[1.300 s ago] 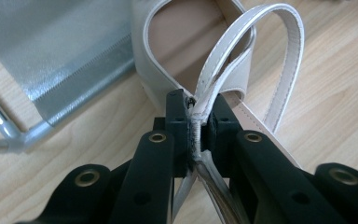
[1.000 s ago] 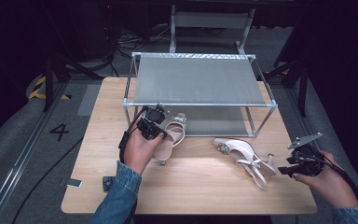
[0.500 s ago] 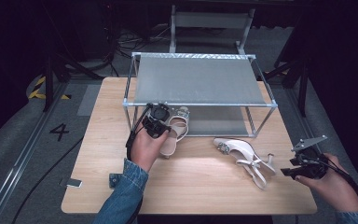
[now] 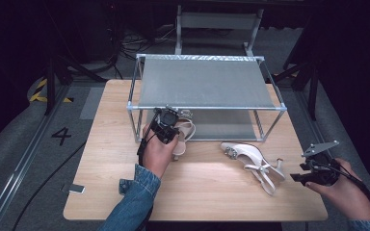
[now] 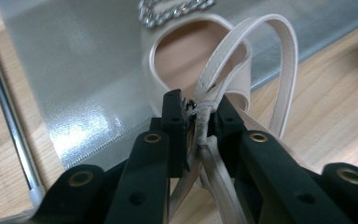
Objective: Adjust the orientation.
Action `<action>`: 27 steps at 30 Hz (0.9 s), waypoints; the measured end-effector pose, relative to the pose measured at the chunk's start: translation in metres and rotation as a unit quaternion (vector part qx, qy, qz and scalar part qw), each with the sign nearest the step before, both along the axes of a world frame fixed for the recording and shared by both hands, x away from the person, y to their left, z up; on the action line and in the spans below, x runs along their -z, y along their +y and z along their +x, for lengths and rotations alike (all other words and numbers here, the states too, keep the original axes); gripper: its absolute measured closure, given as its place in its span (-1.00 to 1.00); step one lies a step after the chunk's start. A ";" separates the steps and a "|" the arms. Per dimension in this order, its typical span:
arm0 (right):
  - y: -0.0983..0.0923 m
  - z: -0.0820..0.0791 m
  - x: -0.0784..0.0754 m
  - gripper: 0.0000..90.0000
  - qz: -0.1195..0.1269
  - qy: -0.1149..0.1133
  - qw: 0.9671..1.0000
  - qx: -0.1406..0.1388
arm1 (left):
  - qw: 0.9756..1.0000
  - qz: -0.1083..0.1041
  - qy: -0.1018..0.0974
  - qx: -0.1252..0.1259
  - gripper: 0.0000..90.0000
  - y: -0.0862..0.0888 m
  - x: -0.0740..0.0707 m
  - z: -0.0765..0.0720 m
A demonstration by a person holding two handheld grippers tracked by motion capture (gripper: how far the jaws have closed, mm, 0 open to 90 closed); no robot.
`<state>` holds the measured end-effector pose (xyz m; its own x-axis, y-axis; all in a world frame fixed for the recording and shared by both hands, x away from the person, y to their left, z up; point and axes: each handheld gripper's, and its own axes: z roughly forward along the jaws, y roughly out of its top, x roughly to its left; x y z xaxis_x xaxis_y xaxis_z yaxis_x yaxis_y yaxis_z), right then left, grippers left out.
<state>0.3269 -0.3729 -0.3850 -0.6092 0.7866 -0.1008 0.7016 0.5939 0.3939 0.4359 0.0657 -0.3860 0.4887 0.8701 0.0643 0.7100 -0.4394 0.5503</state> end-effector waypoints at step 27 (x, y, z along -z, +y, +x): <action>0.014 0.013 -0.004 0.01 0.002 -0.006 1.000 -0.027 | 0.997 -0.052 -0.003 0.053 -0.10 0.020 -0.045 -0.048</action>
